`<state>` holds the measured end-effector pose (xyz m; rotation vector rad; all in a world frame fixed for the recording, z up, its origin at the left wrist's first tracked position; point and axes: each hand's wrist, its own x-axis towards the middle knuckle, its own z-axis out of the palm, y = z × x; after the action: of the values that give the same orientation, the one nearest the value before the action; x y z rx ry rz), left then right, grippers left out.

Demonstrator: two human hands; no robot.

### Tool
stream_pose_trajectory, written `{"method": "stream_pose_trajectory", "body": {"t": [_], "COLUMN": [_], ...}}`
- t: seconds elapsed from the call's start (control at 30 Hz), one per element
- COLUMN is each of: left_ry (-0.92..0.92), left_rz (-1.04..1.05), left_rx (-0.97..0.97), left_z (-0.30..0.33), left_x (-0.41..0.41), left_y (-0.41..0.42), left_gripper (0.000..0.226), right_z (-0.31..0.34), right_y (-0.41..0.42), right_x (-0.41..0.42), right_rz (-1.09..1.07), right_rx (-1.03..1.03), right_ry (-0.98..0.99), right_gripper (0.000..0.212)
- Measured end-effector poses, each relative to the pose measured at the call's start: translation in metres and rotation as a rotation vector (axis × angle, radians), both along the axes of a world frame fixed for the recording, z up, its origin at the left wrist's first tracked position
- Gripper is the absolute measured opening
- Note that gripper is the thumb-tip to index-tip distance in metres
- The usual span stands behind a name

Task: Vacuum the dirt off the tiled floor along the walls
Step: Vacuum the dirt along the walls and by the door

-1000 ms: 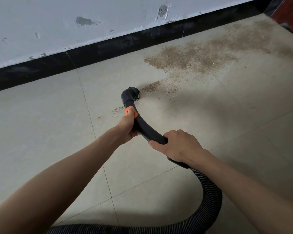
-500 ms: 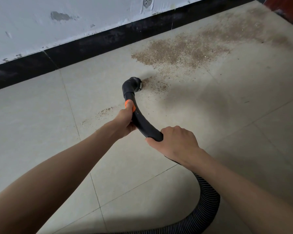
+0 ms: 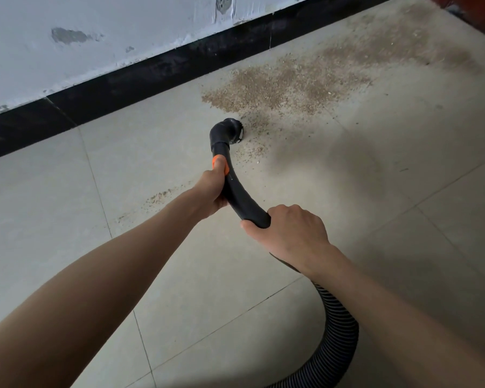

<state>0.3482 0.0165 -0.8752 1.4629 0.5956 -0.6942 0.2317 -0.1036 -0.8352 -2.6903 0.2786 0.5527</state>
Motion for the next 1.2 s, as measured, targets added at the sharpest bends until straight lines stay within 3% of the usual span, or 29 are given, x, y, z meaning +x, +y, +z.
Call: {"method": "stream_pose_trajectory", "body": {"t": [0.43, 0.77, 1.0, 1.2], "left_ry": [0.022, 0.024, 0.076, 0.083], "left_rz": [-0.028, 0.043, 0.281, 0.481], "left_rx": [-0.011, -0.001, 0.005, 0.039], "left_z": [0.003, 0.01, 0.018, 0.019], "left_x": [0.014, -0.011, -0.067, -0.118], "left_y": [-0.02, 0.049, 0.131, 0.196], "left_gripper": [0.041, 0.037, 0.025, 0.035], "right_z": [-0.016, -0.013, 0.007, 0.017], "right_y": [-0.009, 0.032, 0.09, 0.141], "right_x": [0.009, 0.001, -0.031, -0.064], "right_rz": [-0.06, 0.111, 0.317, 0.478], "right_rx": [0.017, 0.059, 0.142, 0.141], "right_ry": [-0.022, 0.024, 0.092, 0.128], "right_gripper": [0.052, 0.05, 0.053, 0.052]}}
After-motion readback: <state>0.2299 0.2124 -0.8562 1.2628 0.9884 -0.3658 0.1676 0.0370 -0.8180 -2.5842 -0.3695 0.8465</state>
